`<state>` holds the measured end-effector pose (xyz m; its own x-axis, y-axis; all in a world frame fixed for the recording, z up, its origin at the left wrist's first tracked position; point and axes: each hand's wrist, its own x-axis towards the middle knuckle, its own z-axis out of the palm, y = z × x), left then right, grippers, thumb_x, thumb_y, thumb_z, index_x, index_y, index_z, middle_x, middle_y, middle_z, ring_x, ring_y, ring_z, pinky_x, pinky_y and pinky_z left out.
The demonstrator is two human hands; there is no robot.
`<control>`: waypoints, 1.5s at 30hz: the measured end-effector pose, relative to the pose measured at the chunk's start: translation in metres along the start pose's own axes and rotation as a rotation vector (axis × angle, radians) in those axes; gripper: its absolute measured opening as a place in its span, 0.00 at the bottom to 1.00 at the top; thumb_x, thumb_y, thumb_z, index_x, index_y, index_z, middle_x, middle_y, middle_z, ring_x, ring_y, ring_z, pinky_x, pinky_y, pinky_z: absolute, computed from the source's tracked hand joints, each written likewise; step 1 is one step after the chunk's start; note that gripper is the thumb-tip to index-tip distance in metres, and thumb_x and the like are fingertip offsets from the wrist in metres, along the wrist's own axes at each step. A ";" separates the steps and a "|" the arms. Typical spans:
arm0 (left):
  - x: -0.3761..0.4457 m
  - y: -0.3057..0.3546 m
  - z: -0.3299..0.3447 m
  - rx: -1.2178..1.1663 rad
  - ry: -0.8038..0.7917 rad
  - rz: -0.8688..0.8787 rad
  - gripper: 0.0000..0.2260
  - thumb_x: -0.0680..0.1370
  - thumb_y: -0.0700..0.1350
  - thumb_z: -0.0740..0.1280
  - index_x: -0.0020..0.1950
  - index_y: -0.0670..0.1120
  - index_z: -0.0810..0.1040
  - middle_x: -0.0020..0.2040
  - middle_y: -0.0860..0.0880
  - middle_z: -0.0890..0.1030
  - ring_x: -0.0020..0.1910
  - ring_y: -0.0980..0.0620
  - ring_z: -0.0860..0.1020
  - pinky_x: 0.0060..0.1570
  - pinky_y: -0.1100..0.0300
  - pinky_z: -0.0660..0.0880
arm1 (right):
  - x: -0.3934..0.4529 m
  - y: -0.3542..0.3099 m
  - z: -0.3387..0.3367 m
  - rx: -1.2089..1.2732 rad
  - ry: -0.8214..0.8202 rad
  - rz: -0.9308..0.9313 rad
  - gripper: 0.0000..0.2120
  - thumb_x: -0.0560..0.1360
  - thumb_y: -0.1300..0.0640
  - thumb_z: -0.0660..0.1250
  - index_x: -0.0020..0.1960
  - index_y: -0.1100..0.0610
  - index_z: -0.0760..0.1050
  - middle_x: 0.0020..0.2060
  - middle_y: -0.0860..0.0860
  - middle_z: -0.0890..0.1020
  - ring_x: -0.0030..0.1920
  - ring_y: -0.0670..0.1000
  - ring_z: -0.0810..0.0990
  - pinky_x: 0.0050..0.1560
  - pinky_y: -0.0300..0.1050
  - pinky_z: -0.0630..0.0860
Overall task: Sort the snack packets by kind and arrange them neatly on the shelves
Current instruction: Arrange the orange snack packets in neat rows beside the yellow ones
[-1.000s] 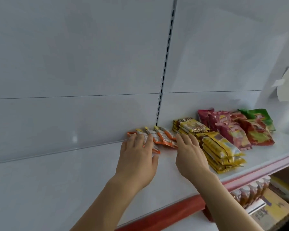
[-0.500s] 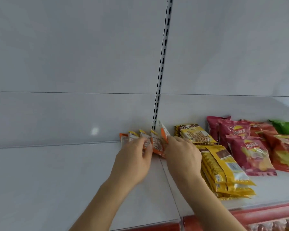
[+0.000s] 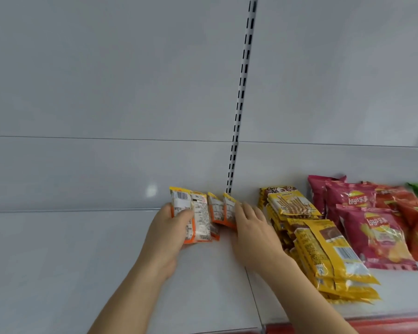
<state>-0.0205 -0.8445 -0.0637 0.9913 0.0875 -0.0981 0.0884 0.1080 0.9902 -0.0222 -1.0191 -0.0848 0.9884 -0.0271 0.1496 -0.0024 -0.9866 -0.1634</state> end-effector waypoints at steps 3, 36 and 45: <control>0.002 0.001 -0.011 -0.015 -0.001 -0.019 0.08 0.82 0.37 0.65 0.53 0.48 0.81 0.48 0.45 0.88 0.45 0.45 0.87 0.42 0.52 0.84 | 0.004 0.002 0.006 -0.061 0.045 0.025 0.22 0.79 0.62 0.59 0.72 0.54 0.64 0.68 0.51 0.74 0.64 0.57 0.75 0.55 0.48 0.75; 0.008 0.006 -0.037 -0.173 -0.037 0.002 0.17 0.76 0.52 0.76 0.59 0.47 0.78 0.52 0.44 0.87 0.47 0.46 0.88 0.42 0.49 0.84 | -0.044 -0.084 -0.005 0.450 0.442 -0.455 0.26 0.71 0.62 0.57 0.68 0.57 0.76 0.63 0.49 0.80 0.60 0.52 0.78 0.60 0.43 0.75; 0.014 -0.001 -0.066 -0.175 0.044 0.003 0.13 0.80 0.42 0.72 0.63 0.45 0.78 0.51 0.45 0.88 0.45 0.45 0.88 0.39 0.51 0.84 | 0.020 -0.045 0.016 -0.005 -0.044 -0.110 0.25 0.79 0.53 0.59 0.76 0.50 0.61 0.72 0.48 0.70 0.69 0.56 0.70 0.64 0.49 0.73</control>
<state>-0.0129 -0.7779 -0.0726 0.9860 0.1308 -0.1032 0.0634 0.2780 0.9585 0.0002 -0.9722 -0.0900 0.9884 0.0886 0.1233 0.1060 -0.9840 -0.1430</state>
